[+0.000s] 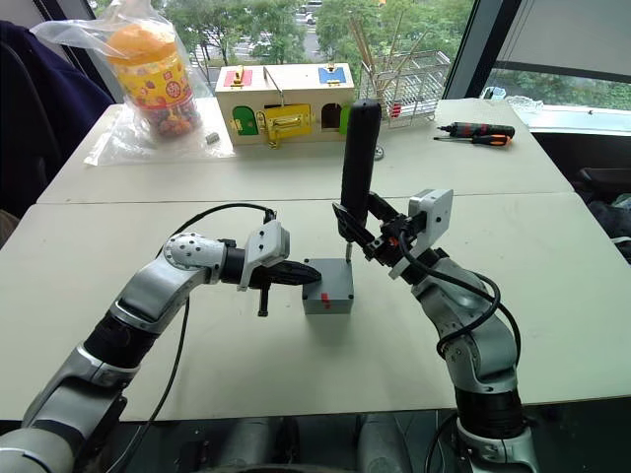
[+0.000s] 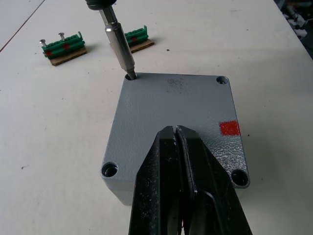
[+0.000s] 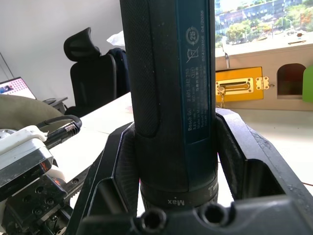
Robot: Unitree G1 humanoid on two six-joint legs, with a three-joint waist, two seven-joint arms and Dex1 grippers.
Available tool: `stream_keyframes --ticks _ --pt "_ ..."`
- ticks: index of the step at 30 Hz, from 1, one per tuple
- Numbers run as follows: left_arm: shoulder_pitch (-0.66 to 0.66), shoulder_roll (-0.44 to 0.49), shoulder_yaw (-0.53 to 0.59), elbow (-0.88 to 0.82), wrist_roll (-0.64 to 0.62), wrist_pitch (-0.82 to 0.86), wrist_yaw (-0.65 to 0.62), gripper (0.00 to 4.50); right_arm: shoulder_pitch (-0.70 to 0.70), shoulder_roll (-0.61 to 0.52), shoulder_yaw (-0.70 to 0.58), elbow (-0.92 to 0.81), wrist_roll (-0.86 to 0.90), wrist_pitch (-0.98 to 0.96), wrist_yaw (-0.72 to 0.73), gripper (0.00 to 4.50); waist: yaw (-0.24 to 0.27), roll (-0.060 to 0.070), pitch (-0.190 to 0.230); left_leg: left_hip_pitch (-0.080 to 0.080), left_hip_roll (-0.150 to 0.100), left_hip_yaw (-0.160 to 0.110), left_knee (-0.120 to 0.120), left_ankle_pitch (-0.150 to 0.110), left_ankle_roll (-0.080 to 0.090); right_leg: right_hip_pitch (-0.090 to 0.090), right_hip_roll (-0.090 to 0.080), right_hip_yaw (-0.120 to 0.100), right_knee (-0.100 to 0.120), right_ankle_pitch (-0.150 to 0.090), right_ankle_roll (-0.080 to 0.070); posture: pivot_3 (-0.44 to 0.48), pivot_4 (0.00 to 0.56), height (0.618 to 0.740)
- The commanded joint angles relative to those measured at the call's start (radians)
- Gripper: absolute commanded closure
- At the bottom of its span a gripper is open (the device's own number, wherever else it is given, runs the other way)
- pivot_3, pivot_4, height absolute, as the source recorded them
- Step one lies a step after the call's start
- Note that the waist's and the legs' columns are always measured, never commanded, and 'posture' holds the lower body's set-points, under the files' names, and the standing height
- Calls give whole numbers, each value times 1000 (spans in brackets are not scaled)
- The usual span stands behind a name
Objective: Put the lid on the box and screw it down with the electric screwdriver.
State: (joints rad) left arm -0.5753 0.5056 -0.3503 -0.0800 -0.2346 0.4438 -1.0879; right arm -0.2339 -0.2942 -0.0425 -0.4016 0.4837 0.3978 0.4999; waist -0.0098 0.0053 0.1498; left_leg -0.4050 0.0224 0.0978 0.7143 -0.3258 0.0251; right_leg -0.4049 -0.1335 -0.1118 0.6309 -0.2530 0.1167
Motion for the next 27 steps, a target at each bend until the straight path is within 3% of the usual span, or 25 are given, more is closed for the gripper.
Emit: stream_keyframes --ticks 1,20,27 --pt "6 -1 -18 13 15 1 -11 4500 52 5 48 81 -24 31 3 2658 0 0 -1 0 0 0 0 0 0 0 0 0 0 0 0 0 150 711" --pt "2 -15 -19 26 25 -2 -11 4500 39 19 29 67 -15 -3 -12 2658 2 0 -1 0 0 0 0 0 1 1 0 0 0 0 0 0 150 711" --pt "0 -17 -25 25 26 0 -18 4500 -75 -22 -61 -67 106 110 -65 2658 2 0 -1 0 0 0 0 0 1 0 0 0 0 0 0 0 150 711"
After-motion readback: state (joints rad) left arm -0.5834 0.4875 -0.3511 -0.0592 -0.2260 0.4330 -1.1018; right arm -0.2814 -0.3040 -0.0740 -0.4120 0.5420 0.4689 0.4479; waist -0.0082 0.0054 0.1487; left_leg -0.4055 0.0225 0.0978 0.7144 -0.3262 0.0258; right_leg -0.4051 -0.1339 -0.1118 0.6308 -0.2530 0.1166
